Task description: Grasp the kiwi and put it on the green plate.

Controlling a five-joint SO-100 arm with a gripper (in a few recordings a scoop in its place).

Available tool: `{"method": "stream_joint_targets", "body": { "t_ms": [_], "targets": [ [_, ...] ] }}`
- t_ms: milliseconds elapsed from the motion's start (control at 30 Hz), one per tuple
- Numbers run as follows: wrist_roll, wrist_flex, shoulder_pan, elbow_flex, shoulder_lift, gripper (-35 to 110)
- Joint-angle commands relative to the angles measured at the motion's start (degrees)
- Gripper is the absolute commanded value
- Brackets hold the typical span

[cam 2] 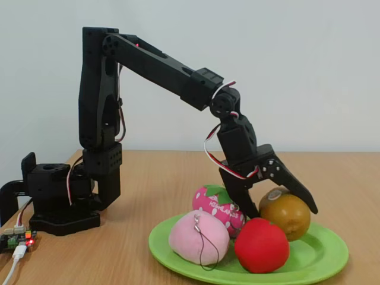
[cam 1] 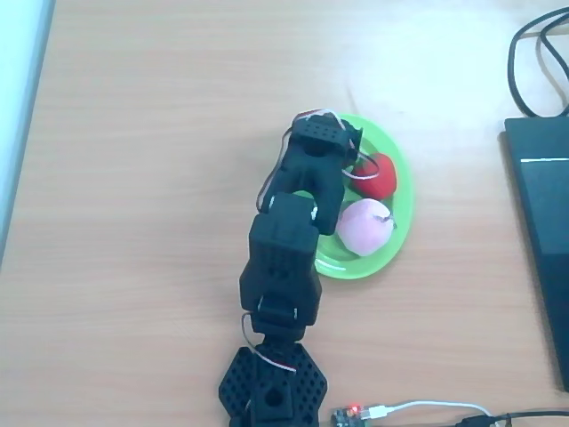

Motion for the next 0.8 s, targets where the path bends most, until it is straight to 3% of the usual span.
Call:
{"method": "stream_joint_targets", "body": {
  "t_ms": [0,767],
  "targets": [
    [-0.4,0.4,0.9,-0.4,0.9,37],
    [0.0,0.4,2.1,-2.4,-1.8,43]
  ]
}}
